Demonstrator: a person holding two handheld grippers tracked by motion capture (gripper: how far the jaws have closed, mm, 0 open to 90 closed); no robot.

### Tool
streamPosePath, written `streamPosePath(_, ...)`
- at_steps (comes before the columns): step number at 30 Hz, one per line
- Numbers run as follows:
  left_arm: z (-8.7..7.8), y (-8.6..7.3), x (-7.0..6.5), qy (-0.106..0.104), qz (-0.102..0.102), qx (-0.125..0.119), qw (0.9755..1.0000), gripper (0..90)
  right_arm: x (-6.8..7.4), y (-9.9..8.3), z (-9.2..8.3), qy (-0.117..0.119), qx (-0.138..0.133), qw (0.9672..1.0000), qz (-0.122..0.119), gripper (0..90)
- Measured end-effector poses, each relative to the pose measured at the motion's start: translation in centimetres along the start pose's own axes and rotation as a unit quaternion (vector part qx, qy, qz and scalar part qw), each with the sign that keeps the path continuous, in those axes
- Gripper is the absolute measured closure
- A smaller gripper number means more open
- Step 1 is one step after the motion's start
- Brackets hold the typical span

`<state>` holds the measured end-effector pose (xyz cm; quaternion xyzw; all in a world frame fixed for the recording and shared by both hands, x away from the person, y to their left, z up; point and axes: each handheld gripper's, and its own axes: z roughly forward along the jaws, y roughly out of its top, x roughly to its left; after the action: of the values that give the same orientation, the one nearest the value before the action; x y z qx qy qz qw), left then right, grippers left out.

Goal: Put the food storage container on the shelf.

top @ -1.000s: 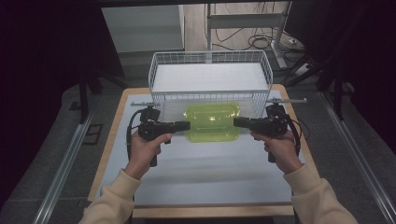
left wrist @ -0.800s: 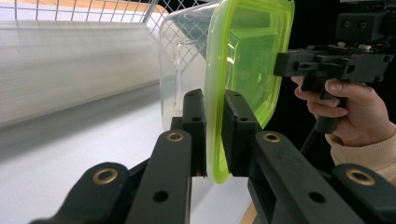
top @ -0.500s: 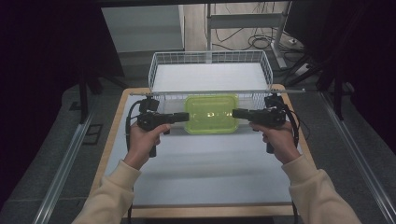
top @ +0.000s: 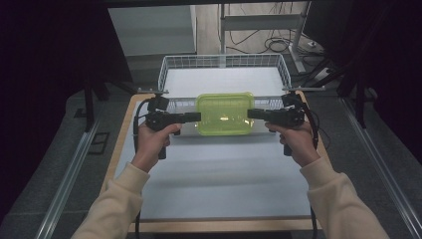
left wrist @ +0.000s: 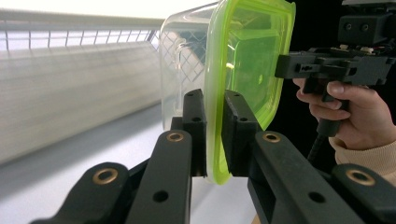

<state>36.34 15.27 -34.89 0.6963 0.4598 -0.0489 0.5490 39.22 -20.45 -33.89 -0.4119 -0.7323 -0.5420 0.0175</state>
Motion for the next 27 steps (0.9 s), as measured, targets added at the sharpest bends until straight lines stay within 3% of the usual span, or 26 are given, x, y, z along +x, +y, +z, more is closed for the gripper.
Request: streamPosePath(27, 0.1, 3.7, 0.6, 0.010, 0.005, -0.013, 0.9999, 81.7, -0.5, 3.9, 0.8, -0.012, -0.012, 0.9998, -0.005, 80.7)
